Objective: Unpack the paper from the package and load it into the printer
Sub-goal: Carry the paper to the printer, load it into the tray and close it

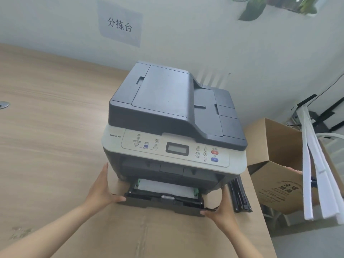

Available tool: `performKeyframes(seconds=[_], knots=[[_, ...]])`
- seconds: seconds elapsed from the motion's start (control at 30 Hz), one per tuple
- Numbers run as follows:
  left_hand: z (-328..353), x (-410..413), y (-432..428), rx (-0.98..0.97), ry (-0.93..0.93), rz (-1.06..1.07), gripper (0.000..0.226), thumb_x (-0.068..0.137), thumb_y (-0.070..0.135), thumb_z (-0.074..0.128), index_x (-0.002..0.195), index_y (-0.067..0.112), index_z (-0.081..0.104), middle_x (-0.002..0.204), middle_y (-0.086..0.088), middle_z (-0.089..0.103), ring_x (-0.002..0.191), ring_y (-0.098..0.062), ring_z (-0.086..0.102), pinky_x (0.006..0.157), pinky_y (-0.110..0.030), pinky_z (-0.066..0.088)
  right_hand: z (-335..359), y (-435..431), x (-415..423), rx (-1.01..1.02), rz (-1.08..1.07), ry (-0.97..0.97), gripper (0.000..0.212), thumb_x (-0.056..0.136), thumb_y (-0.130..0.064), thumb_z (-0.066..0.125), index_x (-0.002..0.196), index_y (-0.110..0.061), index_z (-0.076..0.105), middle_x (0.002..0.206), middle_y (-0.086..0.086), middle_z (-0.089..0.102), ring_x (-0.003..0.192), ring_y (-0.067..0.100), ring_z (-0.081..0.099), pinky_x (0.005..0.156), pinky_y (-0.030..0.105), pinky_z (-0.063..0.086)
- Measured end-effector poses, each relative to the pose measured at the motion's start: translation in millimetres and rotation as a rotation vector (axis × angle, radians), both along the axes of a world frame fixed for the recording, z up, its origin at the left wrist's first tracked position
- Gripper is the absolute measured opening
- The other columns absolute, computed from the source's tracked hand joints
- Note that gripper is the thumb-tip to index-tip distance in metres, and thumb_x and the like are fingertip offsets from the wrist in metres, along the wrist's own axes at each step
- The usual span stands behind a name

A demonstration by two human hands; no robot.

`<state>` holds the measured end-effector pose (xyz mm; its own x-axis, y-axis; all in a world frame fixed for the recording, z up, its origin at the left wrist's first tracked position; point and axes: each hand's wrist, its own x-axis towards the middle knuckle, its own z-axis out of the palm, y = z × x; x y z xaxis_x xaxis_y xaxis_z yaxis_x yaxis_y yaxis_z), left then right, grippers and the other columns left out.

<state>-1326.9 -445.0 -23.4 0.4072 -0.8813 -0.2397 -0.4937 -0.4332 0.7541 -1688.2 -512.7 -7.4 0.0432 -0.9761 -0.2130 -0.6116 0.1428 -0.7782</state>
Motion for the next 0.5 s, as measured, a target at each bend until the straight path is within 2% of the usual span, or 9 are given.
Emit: performKeyframes(seconds=[0.07,0.1,0.13,0.17,0.23,0.33,0.5], knots=[[4.6,0.5,-11.0,-0.019,0.019,0.011,0.127,0.046,0.016,0.091,0.146,0.021,0.011,0.148,-0.003,0.04,0.124,-0.037,0.05,0.09,-0.04,0.048,3.5,-9.9,6.0,0.003,-0.028,-0.036,0.107,0.054,0.001,0.086,0.14,-0.016,0.025,0.14,0.001,0.042,0.13,0.02,0.038,0.093,0.016,0.039],[6.6,0.1,-15.8,-0.025,0.035,0.023,0.121,0.048,0.014,0.09,0.143,0.022,0.016,0.14,-0.005,0.049,0.112,-0.04,0.057,0.079,-0.037,0.048,6.6,-13.0,8.9,0.009,-0.042,-0.067,0.1,0.058,0.005,0.083,0.138,-0.014,0.027,0.134,0.0,0.045,0.123,0.02,0.044,0.08,0.008,0.043],[7.2,0.2,-19.3,-0.024,0.041,0.032,0.116,0.049,0.013,0.089,0.141,0.021,0.02,0.133,-0.006,0.055,0.105,-0.041,0.06,0.074,-0.035,0.047,9.0,-15.2,11.1,0.016,-0.058,-0.098,0.095,0.061,0.008,0.081,0.137,-0.013,0.029,0.127,-0.002,0.045,0.111,0.017,0.05,0.065,0.004,0.044],[7.4,0.7,-22.3,-0.013,0.038,0.034,0.111,0.05,0.012,0.089,0.14,0.019,0.023,0.129,-0.008,0.058,0.101,-0.041,0.062,0.072,-0.034,0.046,10.9,-16.8,12.5,0.019,-0.073,-0.12,0.092,0.062,0.01,0.079,0.137,-0.012,0.029,0.122,-0.003,0.045,0.097,0.011,0.053,0.056,0.004,0.043],[6.0,2.6,-25.0,0.006,0.024,0.029,0.105,0.05,0.014,0.089,0.136,0.016,0.029,0.124,-0.009,0.062,0.095,-0.038,0.063,0.07,-0.033,0.045,11.7,-17.2,12.8,0.005,-0.099,-0.114,0.091,0.063,0.01,0.079,0.136,-0.012,0.031,0.118,-0.005,0.045,0.083,0.005,0.051,0.052,0.005,0.042],[4.6,3.7,-24.2,-0.002,0.037,0.037,0.099,0.05,0.013,0.089,0.132,0.015,0.035,0.124,-0.006,0.06,0.093,-0.027,0.057,0.073,-0.031,0.043,11.1,-16.6,12.3,-0.017,-0.127,-0.082,0.088,0.06,0.008,0.082,0.132,-0.009,0.035,0.117,-0.002,0.049,0.095,0.013,0.048,0.051,0.0,0.043],[7.2,3.3,-25.2,0.025,0.008,0.051,0.095,0.047,0.015,0.091,0.127,0.013,0.038,0.113,0.0,0.06,0.095,-0.031,0.058,0.074,-0.034,0.044,13.5,-16.5,13.4,-0.029,-0.153,-0.054,0.085,0.058,0.004,0.085,0.128,-0.007,0.038,0.113,-0.004,0.049,0.093,0.01,0.047,0.051,0.004,0.041]])
